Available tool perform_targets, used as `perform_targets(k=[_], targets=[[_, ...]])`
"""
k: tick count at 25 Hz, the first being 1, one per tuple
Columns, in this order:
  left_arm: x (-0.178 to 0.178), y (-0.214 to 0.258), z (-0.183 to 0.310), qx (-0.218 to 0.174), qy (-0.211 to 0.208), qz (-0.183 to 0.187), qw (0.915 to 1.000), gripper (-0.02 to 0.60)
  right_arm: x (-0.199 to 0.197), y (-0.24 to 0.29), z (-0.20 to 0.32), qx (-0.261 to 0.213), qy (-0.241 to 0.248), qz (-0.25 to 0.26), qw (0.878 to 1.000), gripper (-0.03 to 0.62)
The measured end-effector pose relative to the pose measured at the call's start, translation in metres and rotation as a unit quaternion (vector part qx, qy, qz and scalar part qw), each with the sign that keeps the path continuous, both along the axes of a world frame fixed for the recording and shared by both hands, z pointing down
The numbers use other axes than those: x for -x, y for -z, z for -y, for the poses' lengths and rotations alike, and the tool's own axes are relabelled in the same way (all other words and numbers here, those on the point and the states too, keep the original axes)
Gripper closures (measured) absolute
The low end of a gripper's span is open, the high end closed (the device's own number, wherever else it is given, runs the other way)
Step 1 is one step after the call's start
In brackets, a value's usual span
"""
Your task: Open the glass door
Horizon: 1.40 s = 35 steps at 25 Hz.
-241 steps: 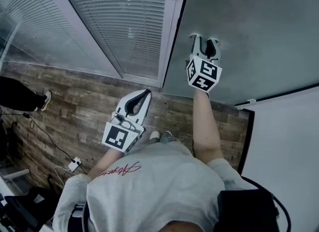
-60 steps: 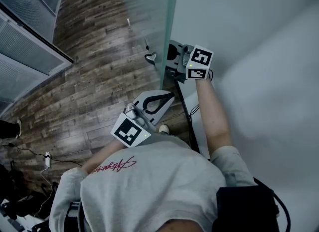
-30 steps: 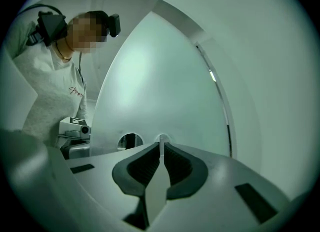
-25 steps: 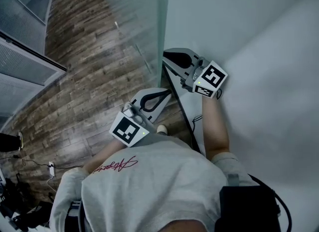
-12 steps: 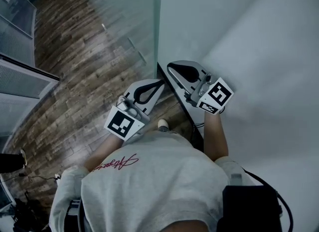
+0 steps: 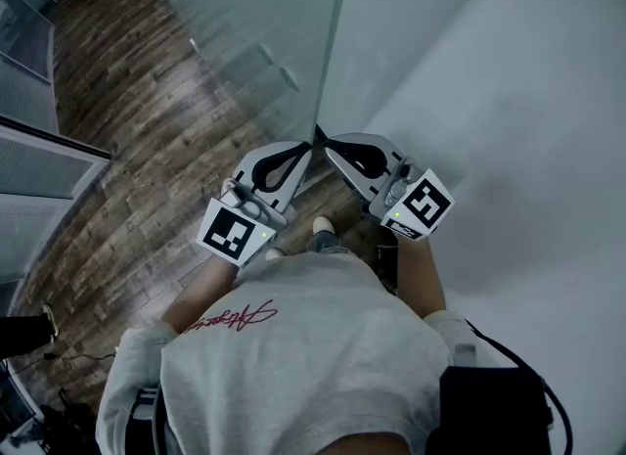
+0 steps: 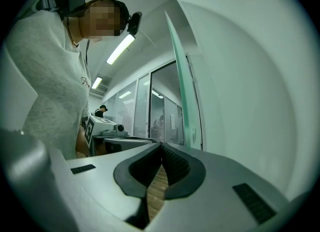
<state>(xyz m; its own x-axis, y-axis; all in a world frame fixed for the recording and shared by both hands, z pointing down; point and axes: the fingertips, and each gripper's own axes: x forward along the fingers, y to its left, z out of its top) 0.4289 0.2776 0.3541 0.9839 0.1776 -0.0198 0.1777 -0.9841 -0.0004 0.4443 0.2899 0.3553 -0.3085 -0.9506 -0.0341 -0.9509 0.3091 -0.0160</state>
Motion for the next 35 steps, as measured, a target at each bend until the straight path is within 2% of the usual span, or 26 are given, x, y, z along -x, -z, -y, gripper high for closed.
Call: perform_targets(k=[5,12,17,31,35], targets=[[0.023,-0.003,0.002,0.003,-0.001,-0.003,1.0000,0.565,0.030,-0.003,-0.005,-0.002,-0.004,0.009,1.000,0.576],[0.043,-0.001,-0.002,0.004,-0.005,-0.008,0.9999,0.565,0.051,-0.003,-0.010,0.000,-0.020,0.007,1.000,0.576],[0.051,-0.004,-0.003,0.003,-0.006,-0.010,0.9999,0.565,0.053,-0.005,-0.010,-0.008,-0.035,0.015,0.999,0.576],[0.058,-0.002,-0.001,0.002,-0.003,-0.015,0.9999,0.565,0.053,-0.002,-0.007,-0.008,-0.058,-0.014,0.998,0.576],[0.061,0.001,-0.003,0.002,-0.004,-0.016,0.9999,0.565,0.056,0.005,-0.009,-0.015,-0.054,0.001,0.998,0.576]])
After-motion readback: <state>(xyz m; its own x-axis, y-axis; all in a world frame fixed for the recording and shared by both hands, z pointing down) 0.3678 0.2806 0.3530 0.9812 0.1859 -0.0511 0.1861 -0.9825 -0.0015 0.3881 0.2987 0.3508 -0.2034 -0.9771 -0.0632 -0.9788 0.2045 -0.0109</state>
